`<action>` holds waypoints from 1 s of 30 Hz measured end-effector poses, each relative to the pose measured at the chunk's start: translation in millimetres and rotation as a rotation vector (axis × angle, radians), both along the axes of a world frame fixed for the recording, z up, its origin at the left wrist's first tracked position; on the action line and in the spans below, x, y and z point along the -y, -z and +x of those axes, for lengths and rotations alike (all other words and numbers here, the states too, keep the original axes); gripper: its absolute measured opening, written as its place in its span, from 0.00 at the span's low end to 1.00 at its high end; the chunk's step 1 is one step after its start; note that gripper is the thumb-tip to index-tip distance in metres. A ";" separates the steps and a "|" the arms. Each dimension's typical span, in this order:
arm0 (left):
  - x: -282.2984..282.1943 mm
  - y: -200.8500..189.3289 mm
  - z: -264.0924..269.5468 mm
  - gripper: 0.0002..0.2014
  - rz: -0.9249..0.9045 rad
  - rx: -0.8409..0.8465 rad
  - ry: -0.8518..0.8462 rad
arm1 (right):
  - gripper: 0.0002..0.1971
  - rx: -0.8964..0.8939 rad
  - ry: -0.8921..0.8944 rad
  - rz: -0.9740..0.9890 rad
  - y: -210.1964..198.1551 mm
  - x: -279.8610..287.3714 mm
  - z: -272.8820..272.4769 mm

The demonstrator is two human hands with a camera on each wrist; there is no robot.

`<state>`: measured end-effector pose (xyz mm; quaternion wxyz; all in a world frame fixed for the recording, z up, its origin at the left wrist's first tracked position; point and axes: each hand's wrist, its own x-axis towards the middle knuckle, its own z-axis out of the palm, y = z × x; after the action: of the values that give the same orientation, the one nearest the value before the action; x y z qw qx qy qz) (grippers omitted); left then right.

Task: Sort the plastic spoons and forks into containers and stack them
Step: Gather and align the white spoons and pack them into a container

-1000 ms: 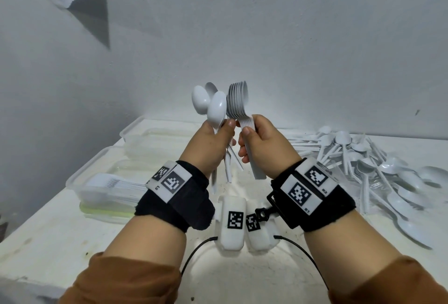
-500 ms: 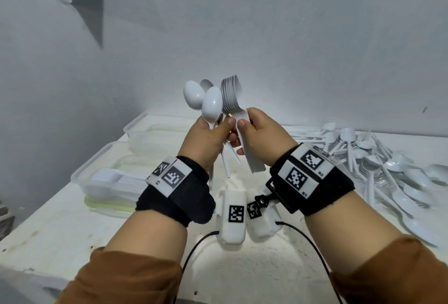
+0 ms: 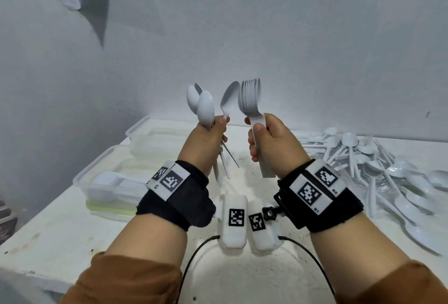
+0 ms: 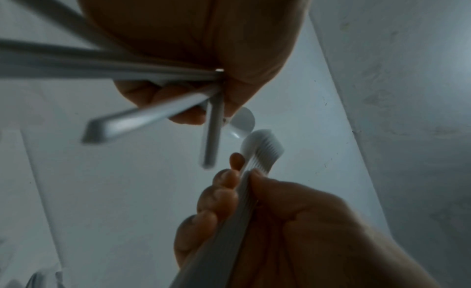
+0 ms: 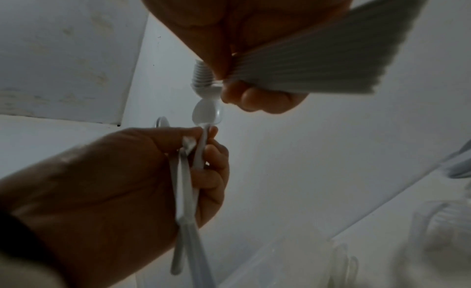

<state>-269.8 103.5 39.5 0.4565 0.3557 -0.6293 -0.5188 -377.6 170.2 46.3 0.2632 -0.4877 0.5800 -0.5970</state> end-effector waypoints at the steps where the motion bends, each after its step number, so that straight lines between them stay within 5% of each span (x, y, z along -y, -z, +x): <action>1: -0.2 0.1 -0.6 0.08 0.006 -0.009 0.014 | 0.11 -0.011 -0.007 0.011 -0.2 0.4 -0.4; 10: -6.3 -10.5 -7.0 0.06 0.057 -0.124 0.131 | 0.07 -0.074 -0.057 0.069 -6.9 5.8 -1.4; 21: -10.0 -27.1 -17.9 0.11 -0.087 0.042 0.105 | 0.03 -0.121 -0.068 0.121 -24.8 7.7 -4.1; 26: -16.7 -32.8 -23.2 0.10 -0.091 0.074 0.110 | 0.11 -0.242 -0.007 0.179 -27.3 5.2 -11.2; 30: -19.0 -32.6 -24.8 0.09 -0.109 0.151 0.103 | 0.06 -0.037 -0.077 0.155 -30.6 -2.9 -17.9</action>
<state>-294.6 122.5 72.0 0.3993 0.3355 -0.7066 -0.4782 -395.5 173.1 76.9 0.3120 -0.4989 0.6101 -0.5307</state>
